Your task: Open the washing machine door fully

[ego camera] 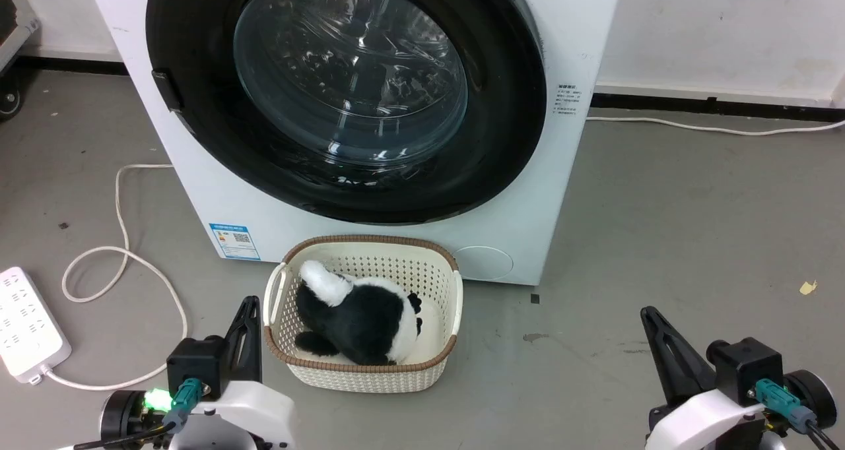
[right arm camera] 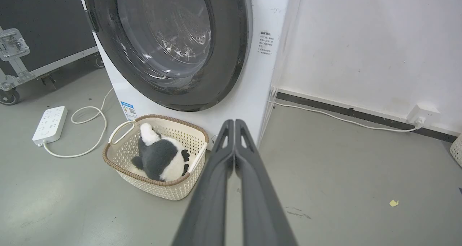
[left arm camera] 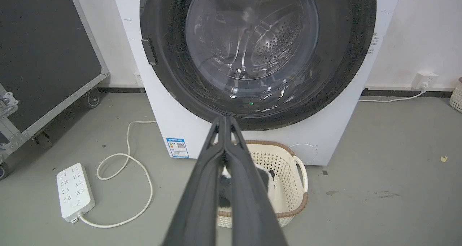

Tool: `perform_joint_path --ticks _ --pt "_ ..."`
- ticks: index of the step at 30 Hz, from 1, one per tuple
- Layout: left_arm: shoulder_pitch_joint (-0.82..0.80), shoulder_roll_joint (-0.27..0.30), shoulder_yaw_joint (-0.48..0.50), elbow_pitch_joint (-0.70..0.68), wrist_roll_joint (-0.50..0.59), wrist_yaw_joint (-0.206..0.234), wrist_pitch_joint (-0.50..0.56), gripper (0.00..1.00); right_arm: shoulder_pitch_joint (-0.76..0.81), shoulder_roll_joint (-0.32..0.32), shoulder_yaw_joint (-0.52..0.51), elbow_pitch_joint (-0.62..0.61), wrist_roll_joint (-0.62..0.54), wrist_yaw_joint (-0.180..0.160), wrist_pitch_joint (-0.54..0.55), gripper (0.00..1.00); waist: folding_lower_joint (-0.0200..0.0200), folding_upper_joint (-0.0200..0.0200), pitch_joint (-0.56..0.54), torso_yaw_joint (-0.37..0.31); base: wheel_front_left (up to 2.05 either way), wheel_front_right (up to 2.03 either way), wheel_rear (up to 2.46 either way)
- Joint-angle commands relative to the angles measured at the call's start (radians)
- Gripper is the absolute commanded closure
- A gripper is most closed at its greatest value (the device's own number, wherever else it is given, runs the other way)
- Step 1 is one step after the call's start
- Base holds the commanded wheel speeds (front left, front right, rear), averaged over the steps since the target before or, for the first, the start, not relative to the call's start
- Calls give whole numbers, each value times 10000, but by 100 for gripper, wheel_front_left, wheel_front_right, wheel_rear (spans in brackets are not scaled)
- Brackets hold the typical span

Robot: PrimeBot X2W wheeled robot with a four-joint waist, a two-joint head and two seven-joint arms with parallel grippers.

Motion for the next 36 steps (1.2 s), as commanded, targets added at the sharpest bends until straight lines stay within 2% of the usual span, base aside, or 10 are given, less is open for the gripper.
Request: perform_joint_path --ticks 1,11,12,28,36 --pt "151 4 -1 -35 87 -57 3 100 -137 45 -7 24 -76 -9 12 100 0 0 0 0 0 0 0" --pt "151 4 -1 -35 87 -57 3 100 -137 45 -7 24 -76 -9 12 100 0 0 0 0 0 0 0" --pt "-4 0 5 6 -21 4 -1 0 7 -2 6 -2 5 0 -1 0 0 0 0 0 0 0 0" --pt "-31 1 -179 -44 -111 113 -352 0 -76 0 35 -141 233 -1 -350 0 0 0 200 35 0 0 0" --pt "-176 1 -278 -140 -145 159 -518 0 -476 -230 103 -150 365 -2 -516 0 0 0 537 137 0 0 0"
